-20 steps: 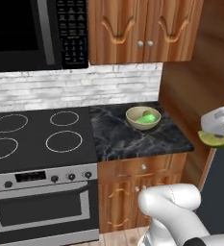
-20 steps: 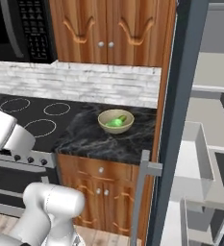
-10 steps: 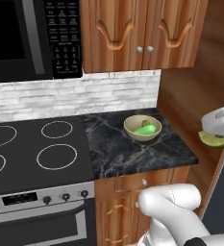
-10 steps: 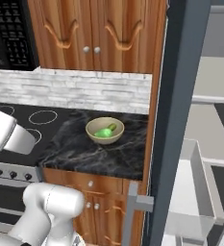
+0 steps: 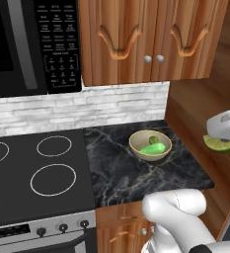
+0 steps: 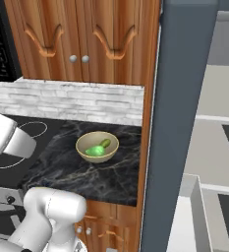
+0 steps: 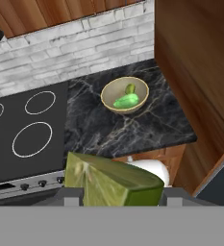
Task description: Take the mango, corn, and lemon wedge from the freezer and place them in the bowl on the counter.
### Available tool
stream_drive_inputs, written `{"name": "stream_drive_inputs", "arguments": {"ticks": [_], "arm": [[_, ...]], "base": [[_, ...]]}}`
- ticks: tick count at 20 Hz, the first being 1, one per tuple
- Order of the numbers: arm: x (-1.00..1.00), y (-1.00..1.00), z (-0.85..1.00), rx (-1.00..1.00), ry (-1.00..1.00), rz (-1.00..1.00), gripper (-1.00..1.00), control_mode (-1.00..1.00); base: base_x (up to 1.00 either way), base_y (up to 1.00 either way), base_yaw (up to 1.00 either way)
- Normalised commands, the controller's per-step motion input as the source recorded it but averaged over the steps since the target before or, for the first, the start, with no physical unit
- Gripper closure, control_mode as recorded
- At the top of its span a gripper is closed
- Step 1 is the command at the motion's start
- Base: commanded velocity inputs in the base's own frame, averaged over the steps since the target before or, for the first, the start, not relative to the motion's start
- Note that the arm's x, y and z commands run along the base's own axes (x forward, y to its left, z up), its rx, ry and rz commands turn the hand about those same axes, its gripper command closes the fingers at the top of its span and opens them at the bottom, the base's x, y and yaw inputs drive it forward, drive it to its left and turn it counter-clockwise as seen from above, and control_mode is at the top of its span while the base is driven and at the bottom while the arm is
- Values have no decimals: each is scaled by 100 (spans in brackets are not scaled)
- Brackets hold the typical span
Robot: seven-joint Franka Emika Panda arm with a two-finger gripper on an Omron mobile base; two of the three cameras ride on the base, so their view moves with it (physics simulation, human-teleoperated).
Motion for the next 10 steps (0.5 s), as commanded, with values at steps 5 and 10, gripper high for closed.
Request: {"name": "stream_drive_inputs", "arguments": {"ticks": [5,10], "arm": [[0,0,0,0,0,0,100,100],[8,-1,-8,0,1,0,100,-100]], "base": [[62,-25,0],[38,-11,0]]}}
